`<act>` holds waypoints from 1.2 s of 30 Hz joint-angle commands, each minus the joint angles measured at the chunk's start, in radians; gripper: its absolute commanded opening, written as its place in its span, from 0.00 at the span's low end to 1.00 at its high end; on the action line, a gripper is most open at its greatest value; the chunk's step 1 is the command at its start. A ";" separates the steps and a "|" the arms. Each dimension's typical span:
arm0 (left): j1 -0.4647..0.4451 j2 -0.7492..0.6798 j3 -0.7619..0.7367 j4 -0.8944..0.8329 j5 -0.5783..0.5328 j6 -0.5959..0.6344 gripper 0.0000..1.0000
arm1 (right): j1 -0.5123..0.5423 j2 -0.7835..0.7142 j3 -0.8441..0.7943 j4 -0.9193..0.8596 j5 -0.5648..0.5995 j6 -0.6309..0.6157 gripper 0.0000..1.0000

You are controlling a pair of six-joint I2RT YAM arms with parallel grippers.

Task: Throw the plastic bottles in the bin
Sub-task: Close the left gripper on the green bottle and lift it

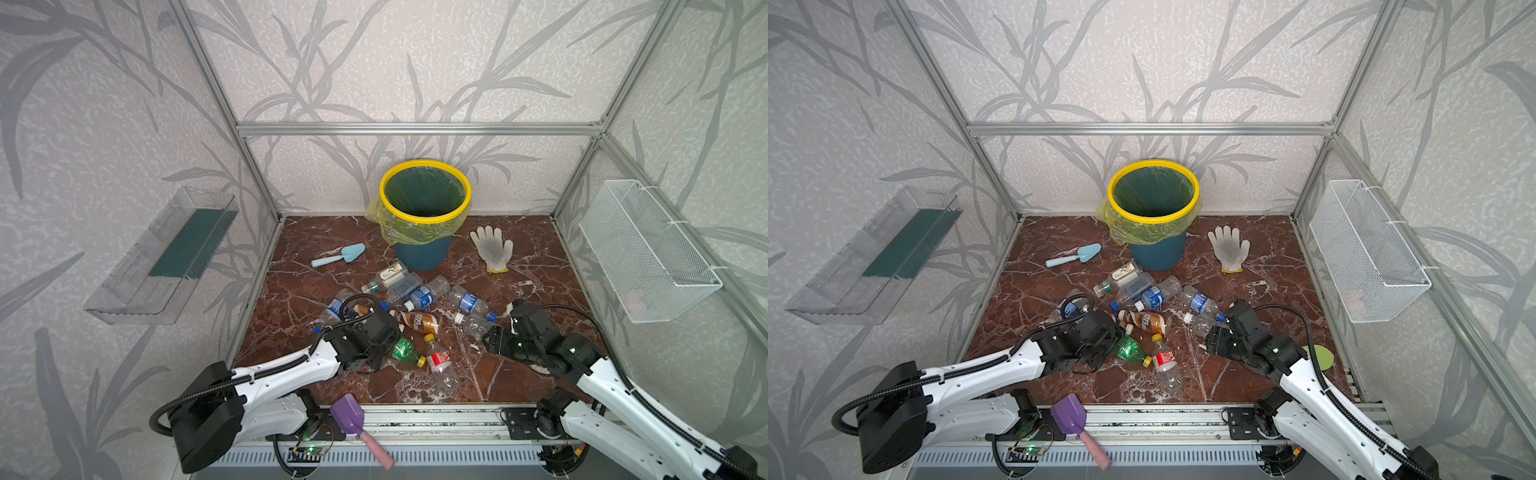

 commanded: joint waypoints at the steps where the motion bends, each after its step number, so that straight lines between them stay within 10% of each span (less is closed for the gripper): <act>1: -0.004 0.050 0.034 -0.027 0.008 0.005 0.81 | 0.001 -0.019 0.001 -0.026 0.013 -0.007 0.77; 17: -0.011 0.197 0.073 -0.144 0.096 0.156 0.53 | 0.000 -0.030 -0.009 -0.025 0.021 -0.014 0.77; 36: -0.027 -0.084 0.200 -0.448 0.010 0.400 0.44 | -0.001 0.004 -0.016 0.007 0.012 -0.005 0.76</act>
